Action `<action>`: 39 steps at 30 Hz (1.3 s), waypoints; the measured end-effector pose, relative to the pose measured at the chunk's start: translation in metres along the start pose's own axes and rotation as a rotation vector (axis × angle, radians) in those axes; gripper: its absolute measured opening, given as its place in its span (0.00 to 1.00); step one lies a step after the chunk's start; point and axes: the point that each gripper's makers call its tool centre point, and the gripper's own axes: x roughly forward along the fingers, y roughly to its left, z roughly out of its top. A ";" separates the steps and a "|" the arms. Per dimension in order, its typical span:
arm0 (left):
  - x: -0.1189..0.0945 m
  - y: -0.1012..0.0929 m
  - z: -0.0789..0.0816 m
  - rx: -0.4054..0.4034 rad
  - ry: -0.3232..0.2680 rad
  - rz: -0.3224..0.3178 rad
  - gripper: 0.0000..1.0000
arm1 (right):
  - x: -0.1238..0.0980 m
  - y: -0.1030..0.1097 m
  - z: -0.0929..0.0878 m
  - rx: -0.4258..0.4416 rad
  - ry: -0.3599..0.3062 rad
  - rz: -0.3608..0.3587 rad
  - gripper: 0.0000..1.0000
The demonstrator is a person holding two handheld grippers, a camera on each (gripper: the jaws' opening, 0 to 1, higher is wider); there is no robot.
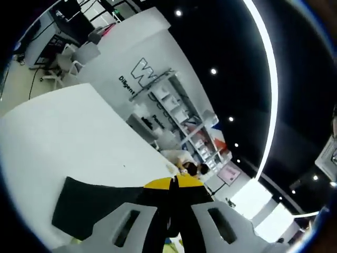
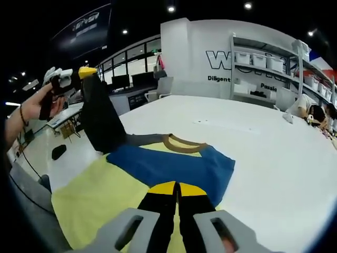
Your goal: Fold the garment on the visible template until the final outline fits inside the template.
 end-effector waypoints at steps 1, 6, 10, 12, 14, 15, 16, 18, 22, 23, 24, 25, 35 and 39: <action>0.002 0.000 -0.001 0.001 0.005 0.002 0.00 | -0.001 -0.004 0.001 0.000 -0.006 -0.024 0.00; 0.020 0.000 -0.006 0.005 0.034 -0.018 0.00 | -0.005 -0.015 0.004 0.012 -0.023 -0.060 0.00; 0.033 -0.008 -0.019 -0.001 0.076 -0.035 0.00 | -0.009 -0.026 0.004 0.013 -0.019 -0.111 0.00; 0.040 -0.013 -0.024 -0.004 0.091 -0.054 0.00 | -0.012 -0.036 0.004 0.036 -0.026 -0.155 0.00; 0.045 -0.022 -0.033 -0.015 0.106 -0.081 0.00 | -0.014 -0.040 0.004 0.038 -0.028 -0.175 0.00; 0.048 -0.026 -0.038 -0.018 0.114 -0.086 0.00 | -0.016 -0.043 0.004 0.026 -0.026 -0.191 0.00; 0.049 -0.030 -0.043 -0.012 0.119 -0.092 0.00 | -0.016 -0.044 0.004 0.024 -0.026 -0.202 0.00; 0.055 -0.038 -0.053 -0.007 0.138 -0.100 0.00 | -0.017 -0.046 0.004 0.030 -0.028 -0.207 0.00; 0.066 -0.051 -0.073 0.003 0.177 -0.115 0.00 | -0.017 -0.048 0.002 0.020 -0.016 -0.219 0.00; 0.069 -0.053 -0.079 0.011 0.190 -0.119 0.00 | -0.016 -0.049 0.000 0.008 -0.007 -0.224 0.00; 0.071 -0.055 -0.088 0.014 0.212 -0.116 0.00 | -0.016 -0.047 -0.001 0.003 -0.003 -0.220 0.00; 0.074 -0.056 -0.093 0.018 0.228 -0.120 0.00 | -0.016 -0.046 -0.001 0.005 -0.002 -0.215 0.00; 0.104 -0.033 -0.149 0.073 0.380 -0.104 0.00 | -0.008 -0.034 -0.005 -0.017 0.012 -0.161 0.00; 0.113 -0.017 -0.165 0.061 0.427 -0.081 0.00 | -0.008 -0.034 -0.004 -0.017 0.010 -0.165 0.00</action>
